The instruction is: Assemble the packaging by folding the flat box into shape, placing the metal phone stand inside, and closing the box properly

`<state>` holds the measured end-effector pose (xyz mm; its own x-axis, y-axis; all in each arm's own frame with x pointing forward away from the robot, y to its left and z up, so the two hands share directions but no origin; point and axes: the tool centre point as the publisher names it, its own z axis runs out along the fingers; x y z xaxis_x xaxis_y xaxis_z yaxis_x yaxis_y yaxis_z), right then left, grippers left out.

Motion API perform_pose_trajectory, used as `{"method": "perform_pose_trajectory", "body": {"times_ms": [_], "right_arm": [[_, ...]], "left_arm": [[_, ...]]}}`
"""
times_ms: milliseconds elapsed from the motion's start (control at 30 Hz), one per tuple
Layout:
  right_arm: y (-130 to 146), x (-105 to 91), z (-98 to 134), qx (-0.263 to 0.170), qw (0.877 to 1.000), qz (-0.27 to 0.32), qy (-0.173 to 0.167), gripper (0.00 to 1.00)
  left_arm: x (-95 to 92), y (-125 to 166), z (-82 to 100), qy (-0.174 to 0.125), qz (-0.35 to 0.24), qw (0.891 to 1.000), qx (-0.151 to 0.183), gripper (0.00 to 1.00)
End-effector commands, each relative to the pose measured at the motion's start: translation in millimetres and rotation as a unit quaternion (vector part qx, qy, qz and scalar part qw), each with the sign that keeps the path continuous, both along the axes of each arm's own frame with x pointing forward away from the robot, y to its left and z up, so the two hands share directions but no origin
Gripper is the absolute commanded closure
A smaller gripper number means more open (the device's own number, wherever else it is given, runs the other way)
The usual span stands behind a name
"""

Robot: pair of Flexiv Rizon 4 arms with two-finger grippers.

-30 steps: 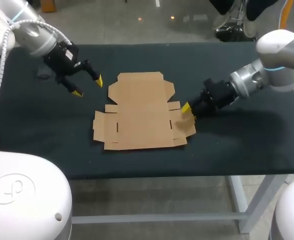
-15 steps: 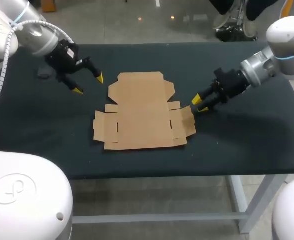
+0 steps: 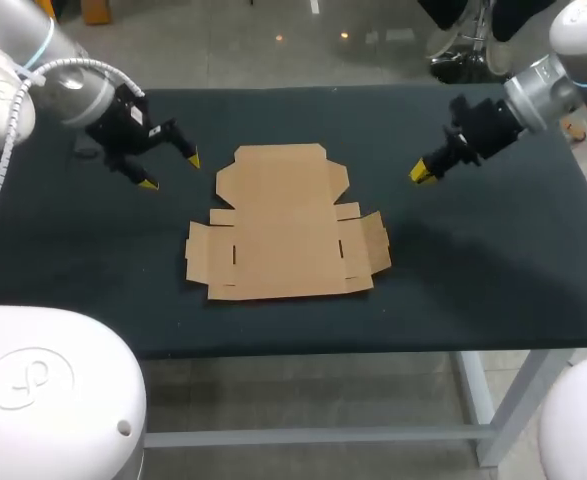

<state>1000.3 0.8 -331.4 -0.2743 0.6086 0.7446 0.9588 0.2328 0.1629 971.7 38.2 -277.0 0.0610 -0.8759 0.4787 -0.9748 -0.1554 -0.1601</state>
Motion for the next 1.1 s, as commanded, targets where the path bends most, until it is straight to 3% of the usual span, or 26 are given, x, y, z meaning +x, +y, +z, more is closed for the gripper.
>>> {"method": "perform_pose_trajectory", "body": {"times_ms": [33, 100, 400, 533, 667, 767, 1100], "right_arm": [[-1, 3.9, 11, -0.024, 1.0, -0.006, -0.013, 1.0], [0, 9.3, 15, -0.031, 0.999, -0.005, -0.025, 1.0], [10, 21.3, 11, -0.042, 0.997, -0.03, -0.061, 1.0], [14, 23.6, 6, -0.041, 0.995, -0.061, -0.074, 1.0], [17, 23.2, 4, -0.034, 0.994, -0.08, -0.074, 1.0], [17, 24.0, 0, -0.022, 0.996, -0.088, -0.027, 1.0], [17, 24.0, 0, -0.022, 0.996, -0.088, -0.027, 1.0]], "left_arm": [[-1.2, 0, -1.7, -0.009, 0.009, 1.0, 0.005, 0.08], [0.7, 3, -3.5, -0.014, 0.013, 1.0, 0.006, 1.0], [1.1, 11, -18.3, -0.088, -0.016, 0.996, 0.015, 1.0], [4.5, 16, -24.1, -0.102, -0.019, 0.995, 0.003, 1.0], [7.0, 17, -26.5, -0.103, -0.024, 0.994, -0.005, 1.0], [13.3, 17, -28.5, -0.081, -0.018, 0.997, -0.01, 1.0], [13.3, 17, -28.5, -0.081, -0.018, 0.997, -0.01, 1.0]]}}
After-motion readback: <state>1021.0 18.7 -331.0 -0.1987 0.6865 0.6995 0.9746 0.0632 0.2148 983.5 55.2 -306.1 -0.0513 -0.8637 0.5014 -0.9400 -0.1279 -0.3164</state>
